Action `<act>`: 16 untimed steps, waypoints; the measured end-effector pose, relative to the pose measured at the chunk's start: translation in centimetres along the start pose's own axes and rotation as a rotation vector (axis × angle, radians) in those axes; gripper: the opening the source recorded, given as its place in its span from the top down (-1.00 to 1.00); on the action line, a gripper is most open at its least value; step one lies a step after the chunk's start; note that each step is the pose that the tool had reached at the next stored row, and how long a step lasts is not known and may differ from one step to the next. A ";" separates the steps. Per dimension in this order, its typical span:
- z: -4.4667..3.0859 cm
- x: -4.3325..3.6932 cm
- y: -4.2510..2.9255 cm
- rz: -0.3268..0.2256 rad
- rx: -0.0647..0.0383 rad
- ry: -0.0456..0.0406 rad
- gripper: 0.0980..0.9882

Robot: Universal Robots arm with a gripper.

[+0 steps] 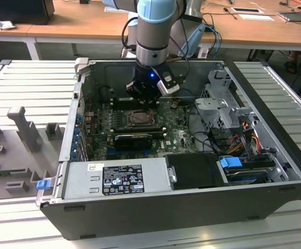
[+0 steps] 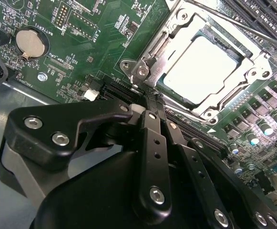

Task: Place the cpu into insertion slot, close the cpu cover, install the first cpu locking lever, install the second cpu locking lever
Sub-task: 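Install the first cpu locking lever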

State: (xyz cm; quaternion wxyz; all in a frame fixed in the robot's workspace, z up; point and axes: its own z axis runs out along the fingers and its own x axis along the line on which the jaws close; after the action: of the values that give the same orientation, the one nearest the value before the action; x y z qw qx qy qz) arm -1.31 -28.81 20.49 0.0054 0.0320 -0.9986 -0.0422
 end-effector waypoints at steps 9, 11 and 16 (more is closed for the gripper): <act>0.13 0.00 -0.02 0.000 0.006 0.0000 0.98; 0.13 0.01 -0.03 0.000 0.007 0.0004 0.98; 0.02 0.01 -0.10 0.000 0.008 0.0004 0.98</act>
State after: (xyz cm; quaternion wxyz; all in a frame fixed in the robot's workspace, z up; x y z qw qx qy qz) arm -1.31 -28.90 20.47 0.0055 0.0319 -0.9987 -0.0383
